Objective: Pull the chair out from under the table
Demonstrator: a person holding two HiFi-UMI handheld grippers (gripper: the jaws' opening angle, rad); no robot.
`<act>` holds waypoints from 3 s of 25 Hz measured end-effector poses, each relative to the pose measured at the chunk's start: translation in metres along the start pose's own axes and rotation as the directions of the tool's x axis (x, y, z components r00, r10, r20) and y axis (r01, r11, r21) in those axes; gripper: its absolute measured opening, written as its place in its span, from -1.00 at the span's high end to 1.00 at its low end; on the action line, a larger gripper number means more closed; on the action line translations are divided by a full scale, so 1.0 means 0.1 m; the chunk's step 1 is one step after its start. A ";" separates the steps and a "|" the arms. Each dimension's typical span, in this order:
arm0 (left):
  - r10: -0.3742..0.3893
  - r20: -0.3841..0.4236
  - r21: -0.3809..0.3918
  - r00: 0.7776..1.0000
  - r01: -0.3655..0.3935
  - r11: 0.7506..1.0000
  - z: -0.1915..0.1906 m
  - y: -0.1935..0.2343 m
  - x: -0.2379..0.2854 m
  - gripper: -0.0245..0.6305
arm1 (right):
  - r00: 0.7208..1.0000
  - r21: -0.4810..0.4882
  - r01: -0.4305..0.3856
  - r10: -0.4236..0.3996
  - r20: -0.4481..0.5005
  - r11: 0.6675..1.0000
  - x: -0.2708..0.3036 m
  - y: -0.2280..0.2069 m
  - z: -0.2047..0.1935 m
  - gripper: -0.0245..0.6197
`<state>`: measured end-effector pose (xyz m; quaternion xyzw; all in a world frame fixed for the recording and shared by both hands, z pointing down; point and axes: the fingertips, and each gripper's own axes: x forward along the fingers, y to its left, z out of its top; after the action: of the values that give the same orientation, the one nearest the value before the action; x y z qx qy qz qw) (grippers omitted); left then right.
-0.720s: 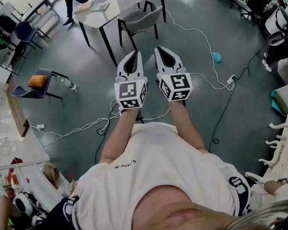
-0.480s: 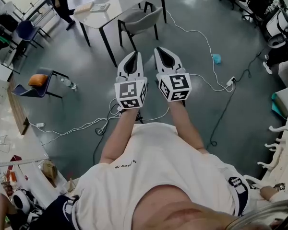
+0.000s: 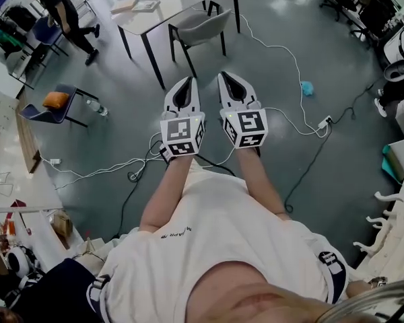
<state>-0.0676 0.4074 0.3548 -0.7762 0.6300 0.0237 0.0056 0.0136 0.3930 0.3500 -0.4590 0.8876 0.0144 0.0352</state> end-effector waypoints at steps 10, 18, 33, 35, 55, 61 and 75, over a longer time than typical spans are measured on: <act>-0.008 -0.018 0.000 1.000 0.008 1.000 -0.21 -0.06 0.64 0.91 | 1.000 0.021 0.027 -0.027 -0.011 0.999 0.39 -0.55 -0.18 0.88; -0.051 -0.024 -0.013 0.998 0.051 0.999 -0.33 0.19 1.98 0.91 | 0.998 0.003 0.043 -0.043 -0.036 0.999 1.46 -1.29 -0.34 0.88; -0.062 -0.048 -0.072 0.997 0.058 0.996 -0.19 1.28 4.56 0.91 | 0.994 -0.046 0.056 -0.060 -0.086 0.997 3.91 -2.47 -0.21 0.88; -0.049 -0.058 -0.083 0.997 0.044 0.996 -0.25 1.40 4.72 0.91 | 0.993 -0.042 0.053 -0.058 -0.105 0.998 4.09 -2.53 -0.27 0.88; 0.072 -0.225 0.015 0.972 -0.070 0.997 -0.94 1.55 5.88 0.91 | 0.956 -0.041 -0.133 0.117 -0.270 0.990 5.05 -3.44 -1.00 0.88; 0.066 -0.321 0.052 0.945 -0.052 0.997 -1.37 1.45 6.15 0.91 | 0.925 -0.063 -0.193 0.160 -0.344 0.979 5.28 -3.78 -1.36 0.88; -0.006 -0.459 0.132 0.888 0.075 0.988 -2.09 1.55 6.67 0.90 | 0.791 -0.184 -0.405 0.242 -0.561 0.896 5.71 -4.00 -2.41 0.70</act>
<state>-0.0762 -0.2849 0.5376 -0.7704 0.5973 -0.2057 -0.0857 -0.0008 -0.3167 0.5492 -0.2845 0.9165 0.0269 -0.2800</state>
